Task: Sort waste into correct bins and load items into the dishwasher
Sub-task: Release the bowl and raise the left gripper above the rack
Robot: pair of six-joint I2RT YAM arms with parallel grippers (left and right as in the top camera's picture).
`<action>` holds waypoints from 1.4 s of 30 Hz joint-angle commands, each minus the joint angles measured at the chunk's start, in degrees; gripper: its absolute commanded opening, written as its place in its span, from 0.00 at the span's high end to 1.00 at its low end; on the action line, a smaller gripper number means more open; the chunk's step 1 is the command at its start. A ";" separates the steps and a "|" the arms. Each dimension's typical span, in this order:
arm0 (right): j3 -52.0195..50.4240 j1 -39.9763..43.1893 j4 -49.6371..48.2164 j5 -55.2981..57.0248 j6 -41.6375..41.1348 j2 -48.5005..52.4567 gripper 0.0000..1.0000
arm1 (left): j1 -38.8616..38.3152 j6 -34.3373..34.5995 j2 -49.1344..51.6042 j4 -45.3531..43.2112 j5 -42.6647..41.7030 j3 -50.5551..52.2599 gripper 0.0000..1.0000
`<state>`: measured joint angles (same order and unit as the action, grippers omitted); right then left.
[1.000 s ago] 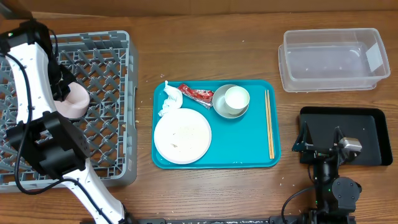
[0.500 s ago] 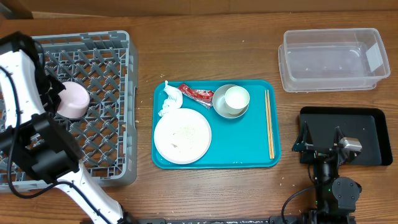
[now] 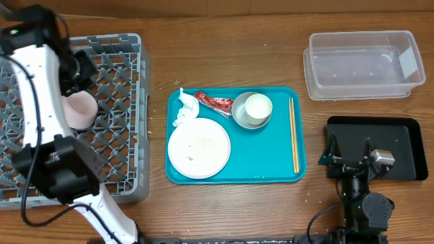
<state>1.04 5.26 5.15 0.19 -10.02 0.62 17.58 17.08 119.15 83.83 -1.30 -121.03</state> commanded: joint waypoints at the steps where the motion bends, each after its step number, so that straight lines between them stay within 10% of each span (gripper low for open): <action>1: -0.57 0.28 -0.35 -0.31 0.46 -0.46 0.00 | 1.31 4.02 6.40 2.10 9.60 -0.09 0.96; 14: -0.57 0.28 -0.35 -0.31 0.46 -0.46 0.00 | 12.17 10.58 4.96 6.58 10.51 -1.18 0.96; 21: -0.57 0.28 -0.35 -0.31 0.46 -0.46 0.00 | 17.29 7.50 2.16 7.19 -2.12 -1.18 0.96; 34: -0.57 0.28 -0.35 -0.31 0.46 -0.46 0.00 | 5.11 -4.46 -15.19 8.13 -15.76 -1.16 0.94; 36: -0.57 0.28 -0.35 -0.31 0.46 -0.46 0.00 | 0.98 -4.46 -16.09 8.87 -14.38 -1.16 0.81; 39: -0.57 0.28 -0.35 -0.33 0.46 -0.46 0.00 | -3.65 -4.35 -15.82 8.04 -9.97 -0.94 0.14; 42: -0.57 0.28 -0.35 -0.31 0.46 -0.46 0.00 | -5.64 -1.46 -15.10 5.51 -4.26 -0.94 0.00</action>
<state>1.04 5.26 5.19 0.19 -10.04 0.62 12.99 14.11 102.89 90.80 -12.27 -121.64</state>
